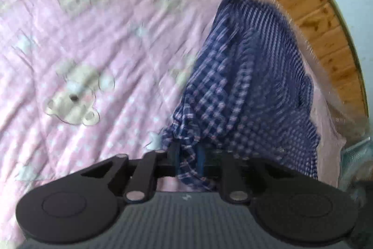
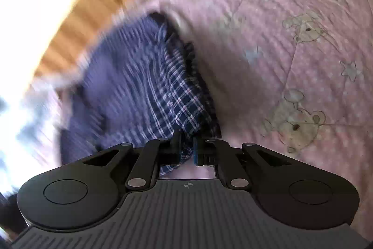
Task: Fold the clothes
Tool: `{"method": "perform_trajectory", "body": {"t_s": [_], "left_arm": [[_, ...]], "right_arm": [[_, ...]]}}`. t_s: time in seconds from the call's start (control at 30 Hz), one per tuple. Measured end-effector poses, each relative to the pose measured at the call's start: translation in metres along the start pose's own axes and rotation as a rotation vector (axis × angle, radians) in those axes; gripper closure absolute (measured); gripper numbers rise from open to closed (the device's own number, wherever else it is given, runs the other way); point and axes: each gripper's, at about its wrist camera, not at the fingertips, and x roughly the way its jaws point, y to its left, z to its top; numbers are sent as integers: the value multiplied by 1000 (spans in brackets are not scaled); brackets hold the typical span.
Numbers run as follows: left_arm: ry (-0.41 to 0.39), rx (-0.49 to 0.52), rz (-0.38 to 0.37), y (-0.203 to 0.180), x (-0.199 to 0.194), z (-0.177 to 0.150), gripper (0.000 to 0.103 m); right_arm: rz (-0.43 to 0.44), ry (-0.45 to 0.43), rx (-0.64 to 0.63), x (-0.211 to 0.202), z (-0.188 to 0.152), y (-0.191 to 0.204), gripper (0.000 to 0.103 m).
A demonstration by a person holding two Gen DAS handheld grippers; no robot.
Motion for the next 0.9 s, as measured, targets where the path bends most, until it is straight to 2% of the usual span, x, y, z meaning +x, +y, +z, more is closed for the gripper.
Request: {"method": "perform_trajectory", "body": {"t_s": [0.03, 0.07, 0.1, 0.13, 0.17, 0.2, 0.23, 0.33, 0.37, 0.47, 0.53, 0.63, 0.73, 0.8, 0.9], "left_arm": [[3, -17, -11, 3, -6, -1, 78], [0, -34, -21, 6, -19, -5, 70], [-28, -33, -37, 8, -39, -12, 52], [-61, -25, -52, 10, -59, -20, 37], [-94, -7, -61, 14, -80, -31, 31], [-110, 4, -61, 20, -98, -42, 25], [-119, 5, -56, 27, -113, -52, 25], [-107, -66, -12, 57, -144, -77, 25], [-118, -124, -7, 72, -154, -83, 25], [-141, -264, -26, 105, -174, -85, 26], [-161, -323, -41, 119, -182, -80, 26], [-170, -290, -28, 118, -183, -72, 25], [-148, -189, 13, 103, -174, -54, 26], [-152, -130, 10, 86, -163, -33, 26], [-156, -43, -14, 48, -139, 14, 25]], "right_arm": [[-37, 8, -31, 2, -3, 4, 90], [-56, -9, -6, -11, -4, 5, 82], [-75, -26, 18, -24, -5, 5, 56], [-91, -51, 39, -39, -7, 7, 41], [-97, -112, 36, -65, -15, 9, 36], [-104, -171, 29, -92, -24, 12, 25], [-119, -208, 3, -116, -35, 16, 17], [-178, -236, -65, -163, -72, 31, 16], [-198, -234, -63, -175, -79, 29, 16], [-259, -255, 56, -204, -82, 10, 16], [-257, -228, 91, -209, -84, 3, 17], [-233, -171, 72, -205, -79, 6, 20], [-220, -159, -13, -192, -67, 16, 20], [-214, -148, -96, -180, -57, 22, 19], [-181, -133, -240, -157, -23, 26, 19]]}}
